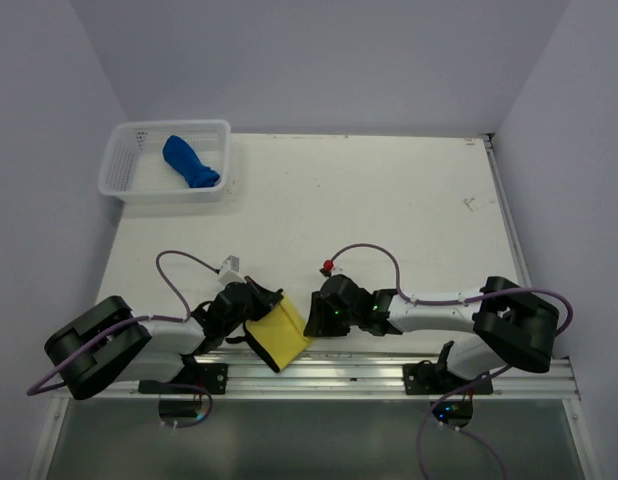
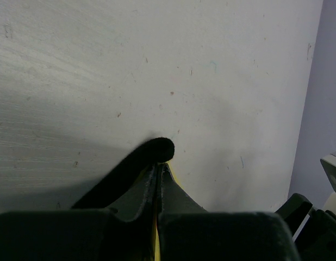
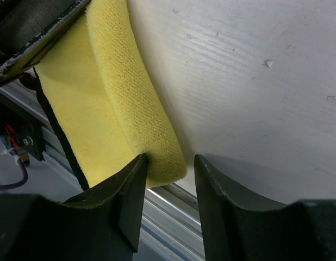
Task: Roll the towels
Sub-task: Roll the towel
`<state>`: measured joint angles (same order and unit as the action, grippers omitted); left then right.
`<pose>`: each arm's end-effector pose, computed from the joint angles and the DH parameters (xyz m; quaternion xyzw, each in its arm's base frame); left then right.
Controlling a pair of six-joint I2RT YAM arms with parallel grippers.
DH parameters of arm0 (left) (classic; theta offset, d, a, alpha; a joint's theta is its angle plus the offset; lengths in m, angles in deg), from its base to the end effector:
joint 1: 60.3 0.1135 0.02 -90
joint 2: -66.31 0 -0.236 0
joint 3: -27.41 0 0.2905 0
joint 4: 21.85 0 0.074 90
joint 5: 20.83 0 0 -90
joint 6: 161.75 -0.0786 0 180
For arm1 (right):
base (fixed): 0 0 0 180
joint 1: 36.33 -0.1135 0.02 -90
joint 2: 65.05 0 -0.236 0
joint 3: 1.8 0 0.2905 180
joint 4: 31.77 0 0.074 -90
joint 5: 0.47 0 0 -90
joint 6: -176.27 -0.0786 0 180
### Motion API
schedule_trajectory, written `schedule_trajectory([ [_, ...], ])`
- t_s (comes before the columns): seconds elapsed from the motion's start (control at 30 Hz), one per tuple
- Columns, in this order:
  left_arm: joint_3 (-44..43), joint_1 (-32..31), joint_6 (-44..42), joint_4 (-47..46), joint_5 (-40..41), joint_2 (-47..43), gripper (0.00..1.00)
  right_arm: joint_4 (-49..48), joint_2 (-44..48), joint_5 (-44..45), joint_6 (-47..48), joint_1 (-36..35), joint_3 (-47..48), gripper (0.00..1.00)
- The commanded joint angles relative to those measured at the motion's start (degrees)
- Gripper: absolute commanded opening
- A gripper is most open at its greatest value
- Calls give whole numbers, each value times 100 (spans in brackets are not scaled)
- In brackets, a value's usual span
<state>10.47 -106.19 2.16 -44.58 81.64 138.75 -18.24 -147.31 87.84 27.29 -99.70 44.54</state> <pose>0.1793 -0.1606 0.0175 -0.2617 0.8341 -0.3641 0.3212 0.1426 0.2895 0.0610 -0.0410 0.9371 0.3102 0.1549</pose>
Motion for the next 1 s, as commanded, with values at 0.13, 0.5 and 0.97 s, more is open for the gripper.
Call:
schedule_trajectory([
  [0.13,203,-34,-140,565,309,-134,0,-46,-317,20,89,-281,83,41],
  [0.5,203,-34,-201,855,458,-521,0,-134,-634,55,89,-342,66,24],
  [0.97,97,-43,-43,1874,494,-1865,0,-29,-554,433,44,-351,13,0],
])
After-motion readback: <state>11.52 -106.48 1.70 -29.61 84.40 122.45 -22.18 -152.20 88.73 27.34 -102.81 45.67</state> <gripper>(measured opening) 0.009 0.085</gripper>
